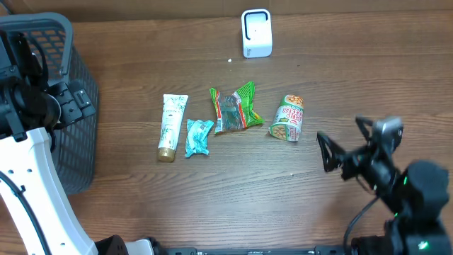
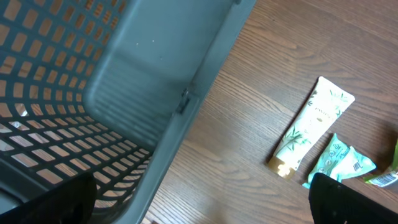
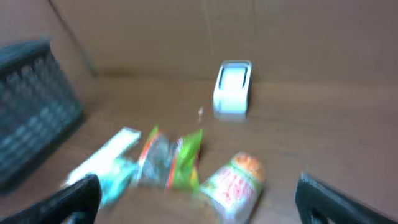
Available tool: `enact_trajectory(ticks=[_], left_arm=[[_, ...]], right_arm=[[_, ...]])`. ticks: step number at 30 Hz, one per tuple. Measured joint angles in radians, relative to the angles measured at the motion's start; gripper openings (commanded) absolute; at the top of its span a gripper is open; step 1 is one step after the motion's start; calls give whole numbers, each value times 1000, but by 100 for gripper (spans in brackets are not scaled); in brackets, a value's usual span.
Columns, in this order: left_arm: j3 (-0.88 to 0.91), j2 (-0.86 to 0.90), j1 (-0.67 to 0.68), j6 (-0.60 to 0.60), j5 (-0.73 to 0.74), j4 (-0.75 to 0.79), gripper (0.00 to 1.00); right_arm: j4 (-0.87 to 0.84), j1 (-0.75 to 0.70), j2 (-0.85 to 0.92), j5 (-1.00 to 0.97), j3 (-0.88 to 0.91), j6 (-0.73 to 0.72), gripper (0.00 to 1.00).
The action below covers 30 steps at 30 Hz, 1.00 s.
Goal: Scan the item barcode
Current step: 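Reach the right gripper to the noodle cup and grasp it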
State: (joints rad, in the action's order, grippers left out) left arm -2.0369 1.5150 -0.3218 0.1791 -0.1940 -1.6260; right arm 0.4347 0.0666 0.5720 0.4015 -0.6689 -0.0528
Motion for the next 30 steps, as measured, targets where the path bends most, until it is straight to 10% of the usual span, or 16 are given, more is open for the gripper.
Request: enact_trajectory(ticks=[11, 30], left_arm=[[2, 0, 0, 0, 4, -1, 100], [2, 0, 0, 0, 4, -1, 100]], right_arm=[[463, 0, 682, 43, -683, -1, 100], [464, 139, 1175, -103, -717, -248, 86]])
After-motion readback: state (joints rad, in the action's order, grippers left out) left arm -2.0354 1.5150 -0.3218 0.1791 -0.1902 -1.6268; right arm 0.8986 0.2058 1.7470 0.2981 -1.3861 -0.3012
